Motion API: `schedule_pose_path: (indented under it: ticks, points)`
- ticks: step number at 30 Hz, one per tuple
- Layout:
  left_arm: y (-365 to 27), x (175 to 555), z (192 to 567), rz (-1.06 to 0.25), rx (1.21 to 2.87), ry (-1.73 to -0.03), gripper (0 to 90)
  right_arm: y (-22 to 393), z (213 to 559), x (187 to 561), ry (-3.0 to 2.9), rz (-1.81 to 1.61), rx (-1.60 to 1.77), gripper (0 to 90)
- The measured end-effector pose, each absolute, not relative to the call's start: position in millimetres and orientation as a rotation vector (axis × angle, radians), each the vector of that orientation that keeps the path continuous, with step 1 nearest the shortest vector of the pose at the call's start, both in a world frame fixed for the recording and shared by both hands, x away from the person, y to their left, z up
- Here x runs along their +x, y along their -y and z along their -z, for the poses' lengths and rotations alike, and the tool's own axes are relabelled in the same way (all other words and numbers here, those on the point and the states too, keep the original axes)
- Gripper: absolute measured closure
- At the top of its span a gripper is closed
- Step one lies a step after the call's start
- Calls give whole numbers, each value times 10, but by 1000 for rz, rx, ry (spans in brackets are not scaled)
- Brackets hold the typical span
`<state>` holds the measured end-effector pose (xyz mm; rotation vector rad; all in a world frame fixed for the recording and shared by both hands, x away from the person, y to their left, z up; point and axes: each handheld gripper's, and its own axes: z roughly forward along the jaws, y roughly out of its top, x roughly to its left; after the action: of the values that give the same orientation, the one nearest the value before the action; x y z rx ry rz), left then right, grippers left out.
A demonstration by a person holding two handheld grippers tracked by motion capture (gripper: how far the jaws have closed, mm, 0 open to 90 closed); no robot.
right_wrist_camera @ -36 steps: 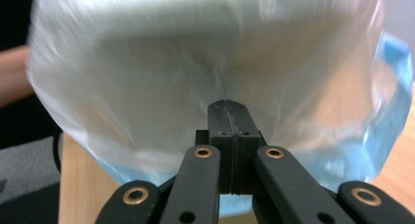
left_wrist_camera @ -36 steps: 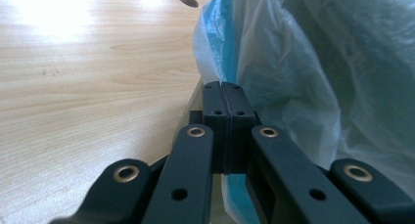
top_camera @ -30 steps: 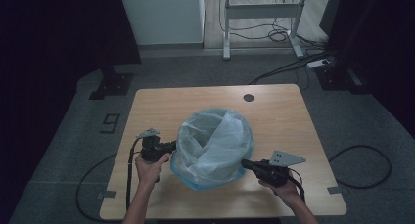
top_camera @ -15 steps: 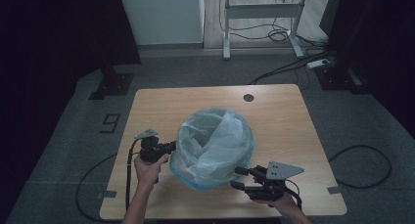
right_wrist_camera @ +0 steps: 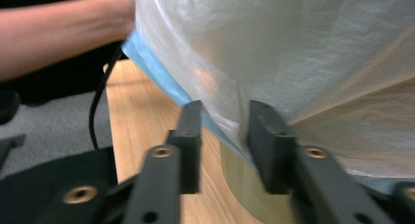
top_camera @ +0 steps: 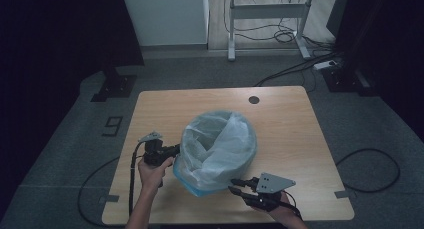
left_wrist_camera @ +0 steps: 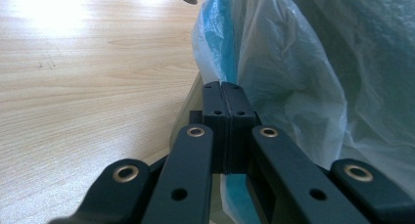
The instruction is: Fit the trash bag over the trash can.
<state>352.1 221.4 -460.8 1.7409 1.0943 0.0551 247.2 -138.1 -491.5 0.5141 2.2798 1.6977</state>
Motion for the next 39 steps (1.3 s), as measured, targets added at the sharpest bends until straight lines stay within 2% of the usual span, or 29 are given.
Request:
schedule_pose_path:
  ticks: [3, 9, 19, 32, 34, 36, 37, 38, 39]
  points:
    - [-2207, 3513, 4605, -56, 1740, -1091, 892, 1374, 4921, 2490, -2286, -1679, 532, 888]
    - [-2222, 3502, 4609, -65, 1750, -1100, 894, 1423, 4946, 2508, -2308, -1677, 543, 893]
    - [-2163, 3515, 4650, -62, 1814, -1135, 896, 1567, 5224, 2635, -2377, -1604, 725, 893]
    - [-2139, 3522, 4746, -21, 1850, -1155, 879, 1657, 5298, 2697, -2390, -1575, 821, 892]
    - [-2177, 3507, 4735, -46, 1818, -1147, 822, 1676, 5299, 2703, -2376, -1593, 831, 886]
    - [-2236, 3482, 4696, -96, 1774, -1150, 700, 1701, 5288, 2703, -2343, -1633, 846, 799]
    - [-2236, 3482, 4696, -96, 1774, -1150, 646, 1718, 5277, 2702, -2322, -1652, 852, 799]
    - [-2285, 3461, 4665, -120, 1747, -1139, 646, 1718, 5277, 2702, -2322, -1652, 852, 755]
    - [-2357, 3436, 4624, -142, 1723, -1130, 549, 1765, 5236, 2686, -2274, -1710, 863, 654]
